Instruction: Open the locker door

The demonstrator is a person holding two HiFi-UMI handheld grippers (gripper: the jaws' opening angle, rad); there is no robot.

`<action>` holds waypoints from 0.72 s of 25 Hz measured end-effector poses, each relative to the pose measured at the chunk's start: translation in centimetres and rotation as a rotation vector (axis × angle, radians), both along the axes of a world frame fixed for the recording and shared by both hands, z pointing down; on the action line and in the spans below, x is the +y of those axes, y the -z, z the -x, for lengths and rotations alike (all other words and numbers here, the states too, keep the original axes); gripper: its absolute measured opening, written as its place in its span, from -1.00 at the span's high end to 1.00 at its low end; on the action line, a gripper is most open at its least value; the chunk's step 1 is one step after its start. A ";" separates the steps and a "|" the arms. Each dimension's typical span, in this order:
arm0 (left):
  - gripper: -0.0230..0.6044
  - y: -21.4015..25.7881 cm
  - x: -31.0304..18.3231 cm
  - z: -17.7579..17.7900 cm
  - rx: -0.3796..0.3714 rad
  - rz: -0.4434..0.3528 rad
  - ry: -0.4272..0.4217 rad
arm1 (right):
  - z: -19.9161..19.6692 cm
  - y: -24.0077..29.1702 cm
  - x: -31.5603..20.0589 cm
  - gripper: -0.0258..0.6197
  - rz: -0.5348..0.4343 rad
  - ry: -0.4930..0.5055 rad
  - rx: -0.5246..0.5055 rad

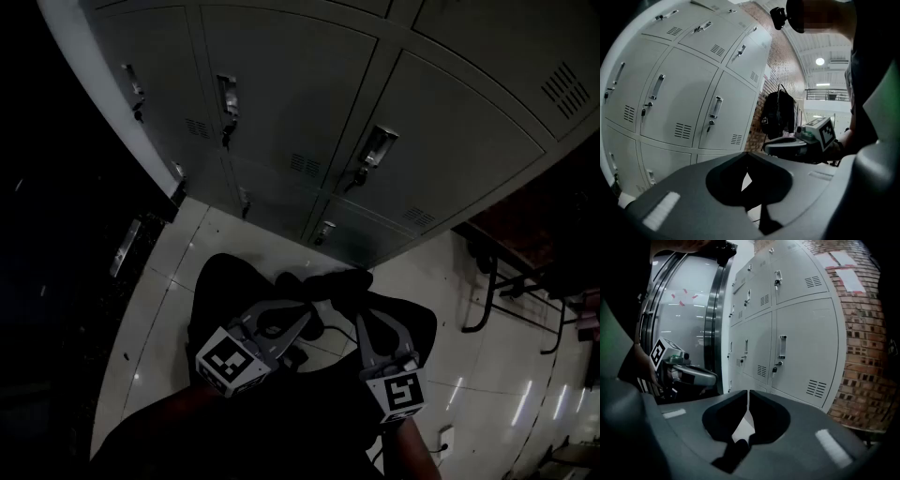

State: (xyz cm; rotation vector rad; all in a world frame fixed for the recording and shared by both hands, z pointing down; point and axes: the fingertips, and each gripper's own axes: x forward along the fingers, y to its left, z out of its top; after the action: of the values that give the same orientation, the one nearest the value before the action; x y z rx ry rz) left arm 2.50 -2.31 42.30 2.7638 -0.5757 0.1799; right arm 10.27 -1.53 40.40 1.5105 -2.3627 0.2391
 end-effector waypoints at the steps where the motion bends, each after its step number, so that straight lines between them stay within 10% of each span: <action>1: 0.89 0.1 -0.3 0.2 0.003 -0.008 0.005 | 0.1 0.0 -0.6 0.86 -0.007 0.005 0.035; 12: 0.89 1.7 -2.3 1.5 0.045 -0.019 0.043 | 0.6 -0.5 -8.7 0.81 -0.056 0.087 0.381; 18: 0.89 1.6 -2.6 2.0 0.055 -0.017 0.051 | -0.7 -1.5 -15.2 0.75 -0.131 0.058 0.831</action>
State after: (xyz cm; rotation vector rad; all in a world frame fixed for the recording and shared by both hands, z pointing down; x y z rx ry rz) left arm 0.47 -4.95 40.65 2.7571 -0.6357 0.0872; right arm 10.98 -16.71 41.87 1.2454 -1.7547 -0.4799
